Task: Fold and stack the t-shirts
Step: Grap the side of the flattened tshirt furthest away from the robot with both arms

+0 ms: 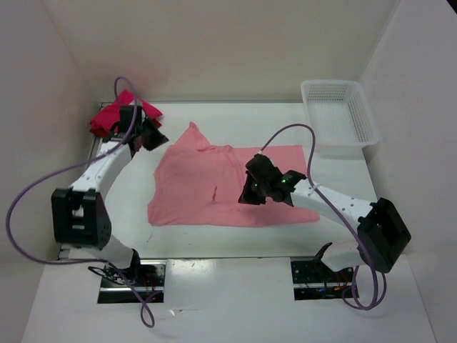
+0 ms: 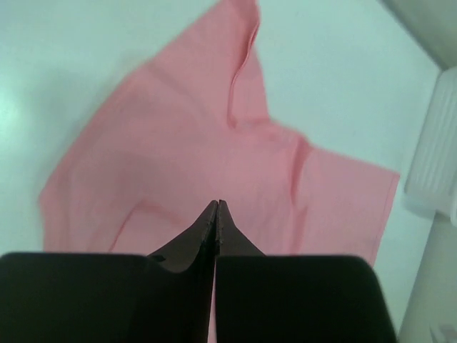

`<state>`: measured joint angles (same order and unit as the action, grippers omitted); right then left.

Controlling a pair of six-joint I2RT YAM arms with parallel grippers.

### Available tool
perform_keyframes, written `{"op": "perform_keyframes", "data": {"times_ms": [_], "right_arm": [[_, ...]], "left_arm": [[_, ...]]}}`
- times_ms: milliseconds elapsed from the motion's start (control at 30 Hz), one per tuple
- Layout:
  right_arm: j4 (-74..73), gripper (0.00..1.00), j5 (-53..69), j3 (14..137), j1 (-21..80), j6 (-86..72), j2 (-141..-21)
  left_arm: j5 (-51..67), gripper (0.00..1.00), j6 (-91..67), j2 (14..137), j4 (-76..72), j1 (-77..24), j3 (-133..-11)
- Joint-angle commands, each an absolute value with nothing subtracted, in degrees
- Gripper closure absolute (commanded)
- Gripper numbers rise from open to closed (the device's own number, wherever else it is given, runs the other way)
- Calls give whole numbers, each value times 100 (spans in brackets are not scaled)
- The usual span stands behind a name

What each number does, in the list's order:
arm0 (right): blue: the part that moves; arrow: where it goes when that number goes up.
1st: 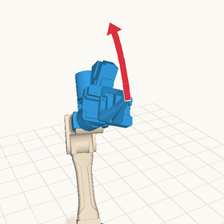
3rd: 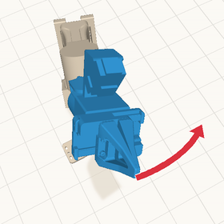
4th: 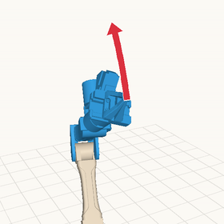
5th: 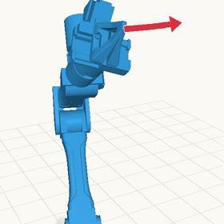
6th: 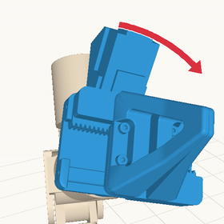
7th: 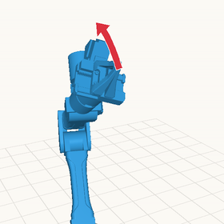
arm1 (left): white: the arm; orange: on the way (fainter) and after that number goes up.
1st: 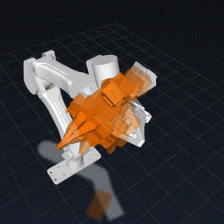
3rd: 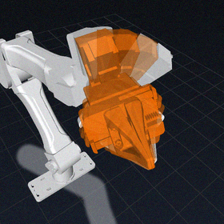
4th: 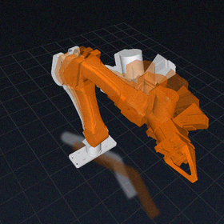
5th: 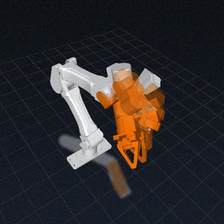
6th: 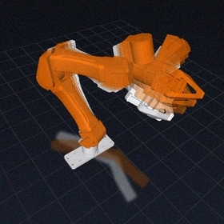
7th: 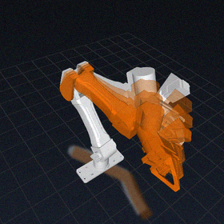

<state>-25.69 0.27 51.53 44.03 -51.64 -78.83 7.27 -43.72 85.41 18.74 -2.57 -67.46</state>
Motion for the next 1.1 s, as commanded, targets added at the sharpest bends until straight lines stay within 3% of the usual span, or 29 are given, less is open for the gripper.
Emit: {"op": "perform_keyframes", "data": {"times_ms": [0, 100, 167, 267, 400, 567, 700, 1067], "right_arm": [[-2496, 100, 246, 5405, 4263, -4843, -7620], [-2645, 100, 193, 5537, 4210, -4791, -7471], [-2759, 100, 193, 5537, 4070, -4738, -7401], [-2882, 100, 316, 5484, 3841, -4667, -7260], [-3015, 100, 369, 5484, 3656, -4562, -7050], [-3067, 100, 422, 5484, 3525, -4562, -6935], [-3067, 99, 422, 5370, 3376, -4562, -6820], [-2944, 99, 536, 5317, 3182, -4438, -6873]], "left_arm": [[335, 100, -4113, 9829, 1195, -369, -7826], [439, 96, -4385, 11024, 1116, -439, -8689], [554, 86, -4850, 11581, 1116, -492, -9437], [380, 58, -5123, 12575, 1221, -693, -10576], [-131, 41, -5177, 13620, 1633, -835, -11634], [-500, 39, -5063, 14466, 2319, -888, -13373], [-1009, 44, -5010, 14555, 2409, -940, -13255], [-1486, 45, -4562, 14370, 2276, -940, -12911]]}}
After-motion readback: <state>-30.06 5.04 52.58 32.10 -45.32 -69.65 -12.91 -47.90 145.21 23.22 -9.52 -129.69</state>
